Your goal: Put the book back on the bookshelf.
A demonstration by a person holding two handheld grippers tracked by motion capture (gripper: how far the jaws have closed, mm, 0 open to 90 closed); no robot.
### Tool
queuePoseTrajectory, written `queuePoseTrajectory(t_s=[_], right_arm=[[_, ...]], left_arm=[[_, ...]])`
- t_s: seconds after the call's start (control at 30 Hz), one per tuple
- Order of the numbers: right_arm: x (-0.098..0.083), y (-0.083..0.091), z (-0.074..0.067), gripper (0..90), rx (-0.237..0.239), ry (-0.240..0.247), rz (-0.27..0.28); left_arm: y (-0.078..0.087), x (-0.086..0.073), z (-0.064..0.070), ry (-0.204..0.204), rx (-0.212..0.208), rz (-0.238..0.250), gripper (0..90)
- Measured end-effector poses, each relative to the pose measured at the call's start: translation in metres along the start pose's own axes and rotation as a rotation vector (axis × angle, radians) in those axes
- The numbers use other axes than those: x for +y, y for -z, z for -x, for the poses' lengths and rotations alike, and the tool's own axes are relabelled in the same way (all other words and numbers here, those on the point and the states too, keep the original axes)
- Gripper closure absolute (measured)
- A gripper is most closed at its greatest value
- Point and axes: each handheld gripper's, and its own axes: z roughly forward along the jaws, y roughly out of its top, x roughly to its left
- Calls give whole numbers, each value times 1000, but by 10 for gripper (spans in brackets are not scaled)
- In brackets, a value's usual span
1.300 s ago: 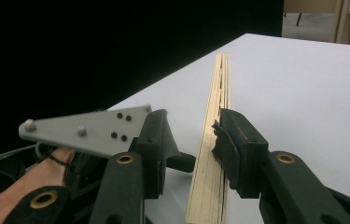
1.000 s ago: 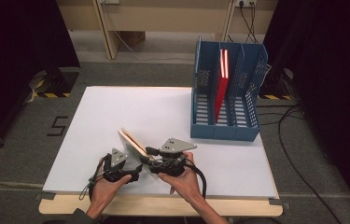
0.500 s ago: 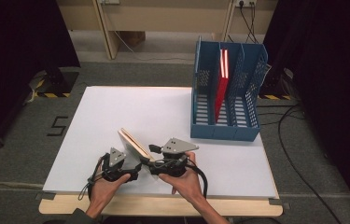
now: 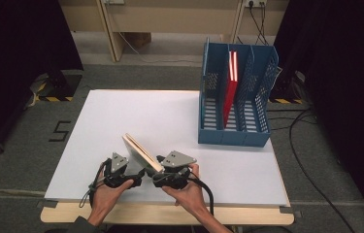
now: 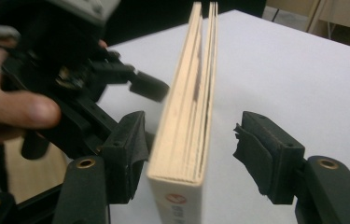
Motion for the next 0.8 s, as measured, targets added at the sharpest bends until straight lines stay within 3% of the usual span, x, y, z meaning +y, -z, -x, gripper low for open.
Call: queuePoseTrajectory(t_s=[0.23, 0.47, 0.63, 0.8], right_arm=[[-8, -11, 5, 536, -5, -1, -4], [-9, -19, 3, 597, -19, 21, 8], [-10, -26, 5, 630, -20, 1, 28], [-10, -32, 5, 642, -22, -1, 40]], left_arm=[[3, -1, -11, 10, 1, -21, 148], [7, -4, -38, 49, 43, -45, 149], [8, -6, -53, 84, 64, -52, 149], [8, -7, -57, 92, 70, -65, 149]])
